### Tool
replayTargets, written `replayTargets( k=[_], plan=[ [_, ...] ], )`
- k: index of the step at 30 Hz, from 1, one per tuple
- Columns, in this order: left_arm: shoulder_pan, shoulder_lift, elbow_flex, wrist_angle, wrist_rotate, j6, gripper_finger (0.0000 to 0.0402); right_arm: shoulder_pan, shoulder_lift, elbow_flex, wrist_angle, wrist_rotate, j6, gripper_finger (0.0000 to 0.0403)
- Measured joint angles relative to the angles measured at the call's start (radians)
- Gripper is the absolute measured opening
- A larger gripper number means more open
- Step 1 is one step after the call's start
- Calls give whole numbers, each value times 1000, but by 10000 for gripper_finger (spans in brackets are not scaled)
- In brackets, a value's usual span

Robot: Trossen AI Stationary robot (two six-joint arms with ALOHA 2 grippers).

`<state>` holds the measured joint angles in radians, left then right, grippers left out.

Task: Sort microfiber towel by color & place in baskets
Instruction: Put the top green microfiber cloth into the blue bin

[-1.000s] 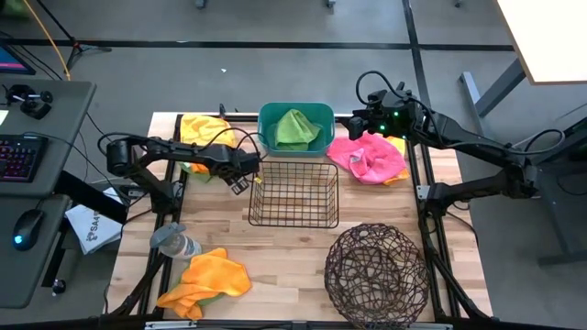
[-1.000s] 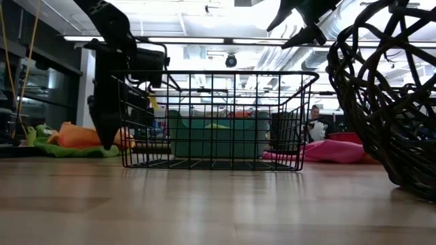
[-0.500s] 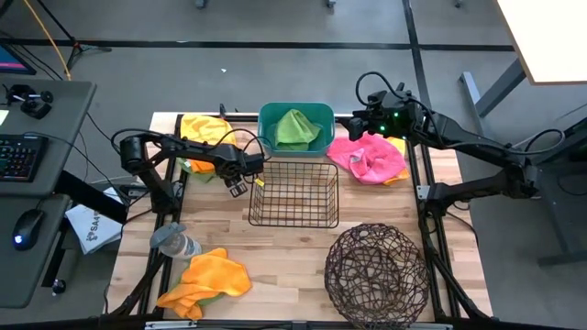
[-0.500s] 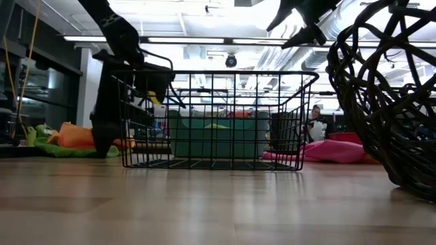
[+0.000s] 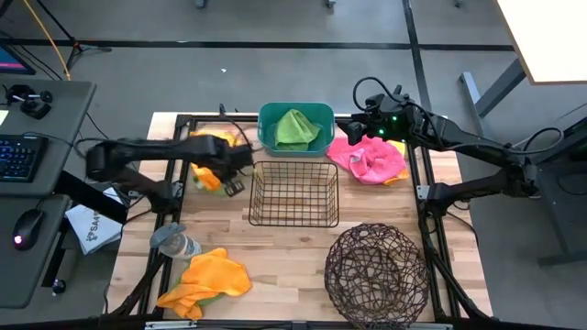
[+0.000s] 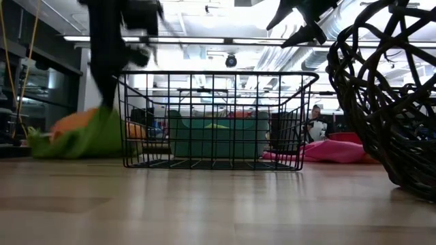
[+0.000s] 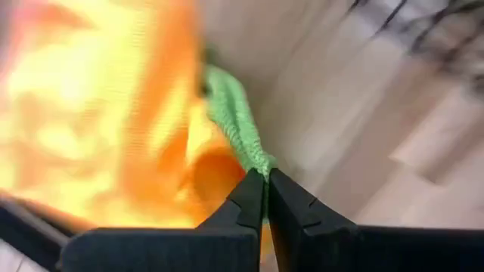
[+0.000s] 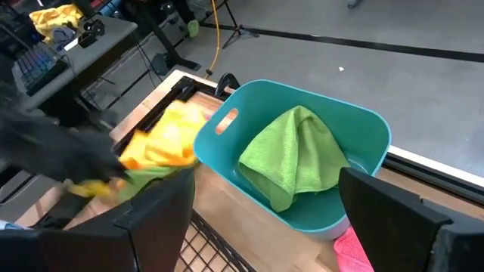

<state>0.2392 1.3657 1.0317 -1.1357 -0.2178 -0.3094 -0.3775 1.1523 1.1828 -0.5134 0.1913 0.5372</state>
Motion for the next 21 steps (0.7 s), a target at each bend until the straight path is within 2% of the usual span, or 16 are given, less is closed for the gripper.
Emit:
replayTargets(
  k=[4, 10, 12, 17, 21],
  plan=[
    [-17, -133, 170, -130, -52, -44, 1, 0, 0, 0, 0, 0, -3, 323],
    [11, -223, 361, -267, -302, -55, 0, 1, 0, 0, 0, 0, -3, 323],
    [29, -234, 399, -263, -332, -55, 0, 1, 0, 0, 1, 0, -3, 323],
    [39, -228, 484, -218, -334, -5, 0, 7, 0, 0, 1, -4, -3, 323],
    [36, -201, 573, -59, -353, 82, 0, 20, -9, 0, 16, -13, -4, 323]
  ],
)
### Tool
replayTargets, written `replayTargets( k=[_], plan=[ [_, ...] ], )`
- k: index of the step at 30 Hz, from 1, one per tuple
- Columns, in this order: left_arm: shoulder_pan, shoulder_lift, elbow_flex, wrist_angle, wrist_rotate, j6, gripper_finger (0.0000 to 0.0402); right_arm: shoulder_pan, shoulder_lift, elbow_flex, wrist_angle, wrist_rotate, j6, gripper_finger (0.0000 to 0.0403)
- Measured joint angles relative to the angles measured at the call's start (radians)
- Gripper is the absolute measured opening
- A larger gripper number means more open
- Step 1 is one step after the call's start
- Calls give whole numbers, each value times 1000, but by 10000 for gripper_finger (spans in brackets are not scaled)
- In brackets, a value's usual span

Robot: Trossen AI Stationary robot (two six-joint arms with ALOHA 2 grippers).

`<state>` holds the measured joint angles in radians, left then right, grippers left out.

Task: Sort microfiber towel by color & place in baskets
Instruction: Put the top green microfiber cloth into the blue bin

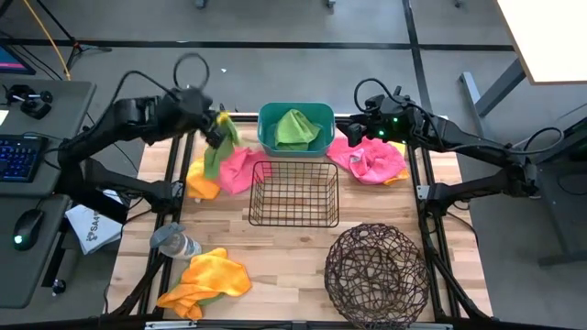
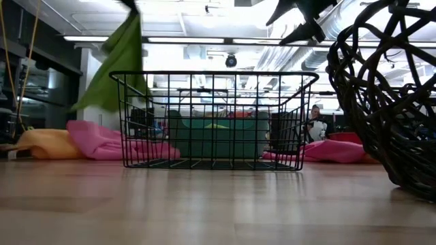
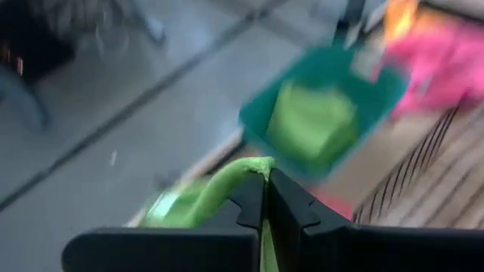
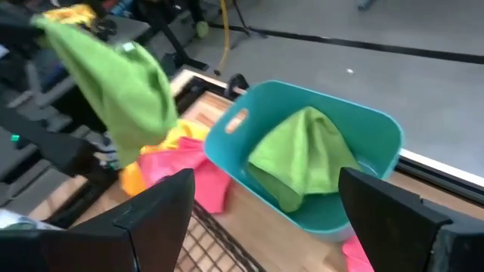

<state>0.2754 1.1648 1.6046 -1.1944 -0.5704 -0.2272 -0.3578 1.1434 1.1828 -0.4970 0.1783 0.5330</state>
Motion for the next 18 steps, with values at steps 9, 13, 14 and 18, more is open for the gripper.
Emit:
replayTargets(
  k=[9, 13, 14, 18],
  plan=[
    [44, 157, 142, 554, 31, 418, 0, 2, -83, 0, 95, -22, -17, 323],
    [70, 234, 145, 761, 131, 499, 0, 1, -125, 0, 103, -20, -19, 323],
    [76, 255, 145, 792, 142, 515, 0, 1, -134, 0, 102, -14, -19, 323],
    [110, 347, 145, 828, 145, 545, 0, 1, -165, 1, 103, 3, -20, 323]
  ],
)
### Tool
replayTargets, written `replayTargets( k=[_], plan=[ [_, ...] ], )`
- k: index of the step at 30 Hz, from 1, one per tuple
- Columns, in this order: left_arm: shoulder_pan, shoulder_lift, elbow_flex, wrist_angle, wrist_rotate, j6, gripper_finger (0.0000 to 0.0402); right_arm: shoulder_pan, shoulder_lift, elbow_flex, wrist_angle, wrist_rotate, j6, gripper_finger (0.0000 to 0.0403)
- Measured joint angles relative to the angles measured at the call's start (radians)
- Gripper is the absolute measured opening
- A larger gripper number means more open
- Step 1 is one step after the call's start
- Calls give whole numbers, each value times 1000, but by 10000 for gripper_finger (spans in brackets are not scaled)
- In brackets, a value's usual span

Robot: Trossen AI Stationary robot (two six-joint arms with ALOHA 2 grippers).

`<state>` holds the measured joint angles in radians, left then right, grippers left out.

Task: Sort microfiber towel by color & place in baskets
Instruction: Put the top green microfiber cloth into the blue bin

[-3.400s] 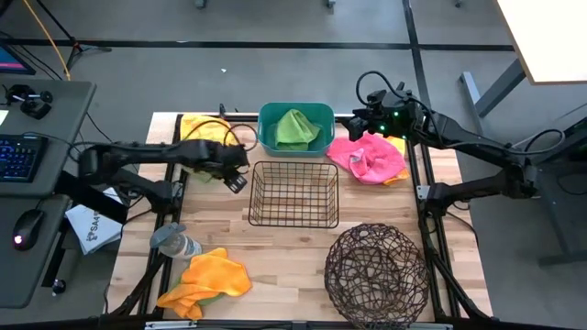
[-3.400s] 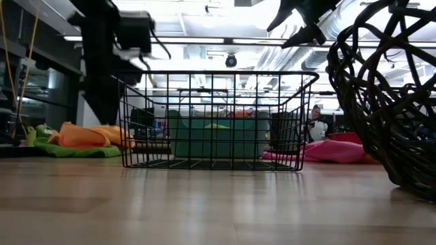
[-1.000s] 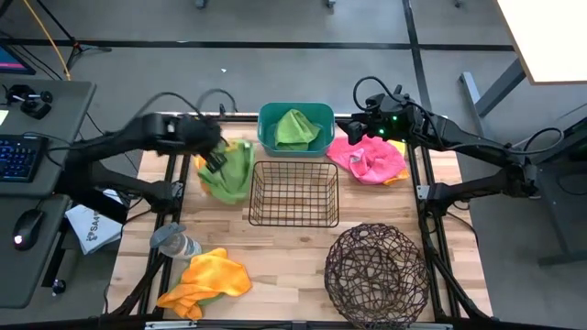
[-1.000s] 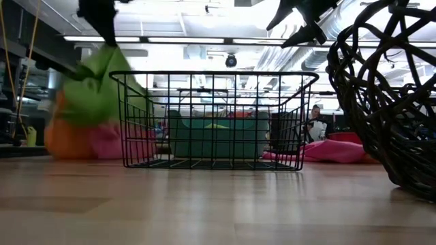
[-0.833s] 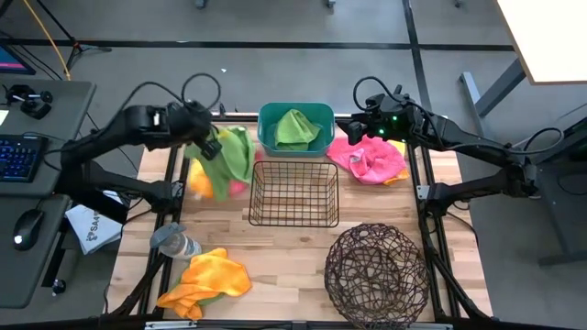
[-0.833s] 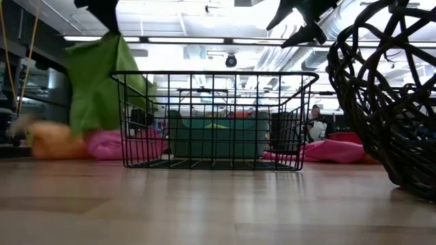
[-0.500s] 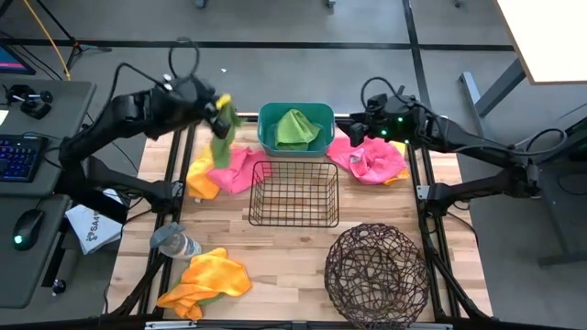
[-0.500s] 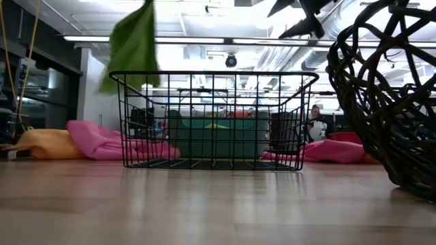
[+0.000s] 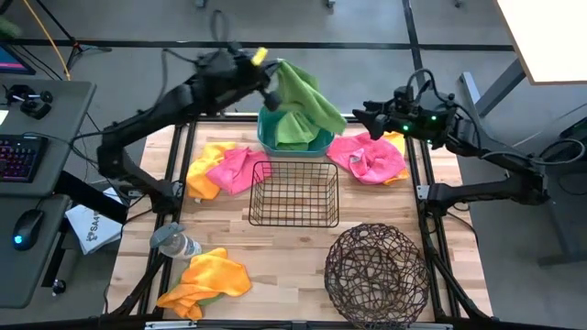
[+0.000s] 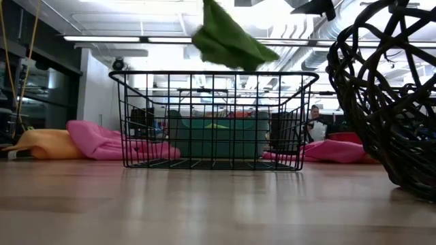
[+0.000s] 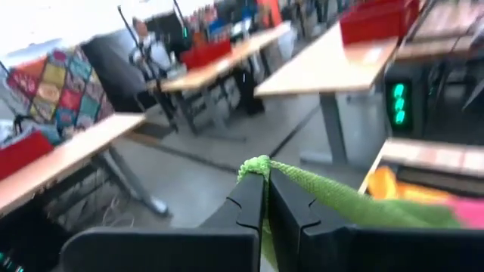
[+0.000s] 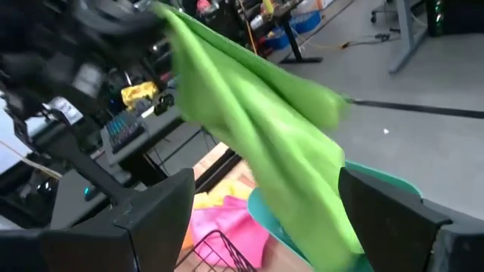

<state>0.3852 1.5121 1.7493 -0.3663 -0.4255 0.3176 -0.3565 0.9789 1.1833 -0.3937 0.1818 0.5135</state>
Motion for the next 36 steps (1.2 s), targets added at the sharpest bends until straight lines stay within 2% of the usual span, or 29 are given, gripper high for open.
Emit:
replayTargets(
  k=[8, 14, 22, 25, 32, 36],
  plan=[
    [59, 174, -1, -32, -3, 7, 0, 0, -20, 0, -4, 5, 1, 323],
    [69, 251, -2, -55, -38, -25, 0, 0, -20, 0, -4, 6, 1, 323],
    [16, 341, -3, -64, 156, -168, 0, 0, -19, 0, -4, 6, 2, 323],
    [0, 350, -64, -22, 156, -209, 0, 0, -19, 0, -5, 6, 2, 323],
    [11, 292, -331, 139, 152, -344, 0, 0, -19, 0, -4, 6, 2, 323],
    [71, 270, -383, 211, 145, -366, 0, 0, -19, 0, -4, 6, 6, 323]
  ],
)
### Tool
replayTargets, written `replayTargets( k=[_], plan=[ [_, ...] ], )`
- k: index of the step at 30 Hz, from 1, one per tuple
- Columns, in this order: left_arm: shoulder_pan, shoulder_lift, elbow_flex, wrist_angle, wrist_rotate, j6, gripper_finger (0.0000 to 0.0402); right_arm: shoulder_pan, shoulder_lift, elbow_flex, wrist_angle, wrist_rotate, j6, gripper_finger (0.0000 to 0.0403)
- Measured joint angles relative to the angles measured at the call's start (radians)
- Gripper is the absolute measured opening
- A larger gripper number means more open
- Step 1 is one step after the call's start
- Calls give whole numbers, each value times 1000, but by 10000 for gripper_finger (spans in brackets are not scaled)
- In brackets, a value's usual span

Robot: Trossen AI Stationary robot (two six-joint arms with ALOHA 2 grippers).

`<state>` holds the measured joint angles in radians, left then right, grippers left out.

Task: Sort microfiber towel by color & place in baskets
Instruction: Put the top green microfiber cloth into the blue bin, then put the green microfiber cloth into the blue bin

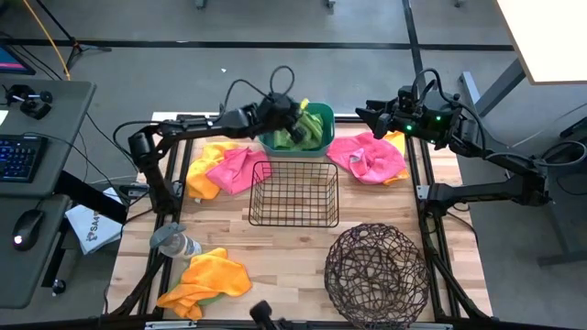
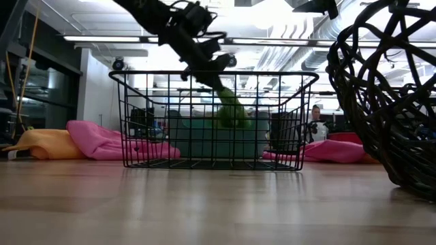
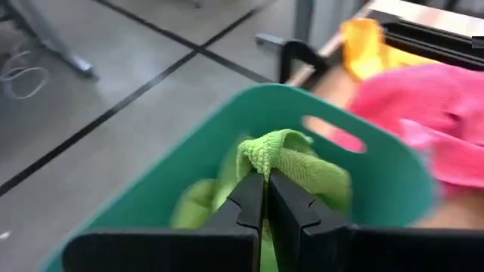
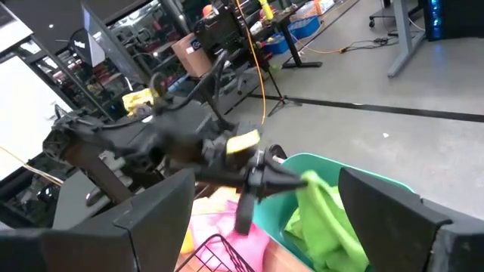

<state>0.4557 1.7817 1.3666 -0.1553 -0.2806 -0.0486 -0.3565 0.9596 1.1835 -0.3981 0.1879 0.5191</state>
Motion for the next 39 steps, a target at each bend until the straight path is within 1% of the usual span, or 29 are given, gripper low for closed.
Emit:
replayTargets(
  k=[2, 4, 6, 9, 13, 16, 21, 24, 27, 30, 33, 36, 39],
  plan=[
    [42, 3, 0, -10, 21, 4, 0, 0, 0, 0, 0, 0, 5, 323],
    [84, 9, -1, -45, 85, -8, 0, 0, 0, 0, 0, 0, 7, 323],
    [123, 12, -2, -93, 126, -38, 3, 0, 0, 0, 0, 0, 20, 323],
    [159, 12, 0, -174, 156, -53, 23, 0, 3, 0, 2, 0, 30, 323],
    [168, 12, 42, -321, 201, -16, 78, 0, 6, 0, 4, 0, 30, 323],
    [158, 12, 88, -406, 203, -9, 130, 0, 9, 0, 3, 0, 30, 323],
    [143, 10, 206, -526, 204, 29, 211, 0, 10, 0, 3, 0, 31, 323],
    [131, 3, 289, -598, 223, 51, 241, 0, 10, 0, 3, 0, 30, 323],
    [112, -8, 369, -681, 296, 39, 251, 0, 10, 0, 0, 0, 30, 323],
    [63, -27, 402, -748, 377, 23, 252, -2, 10, 0, -3, 0, 25, 323],
    [-42, -66, 397, -808, 429, 3, 252, -2, 10, 0, -11, 0, 24, 323],
    [-207, -89, 396, -892, 430, -4, 252, -2, 10, 0, -23, -9, 23, 323],
    [-407, -86, 394, -950, 417, -49, 252, -2, 10, 0, -35, -38, 22, 323]
  ],
)
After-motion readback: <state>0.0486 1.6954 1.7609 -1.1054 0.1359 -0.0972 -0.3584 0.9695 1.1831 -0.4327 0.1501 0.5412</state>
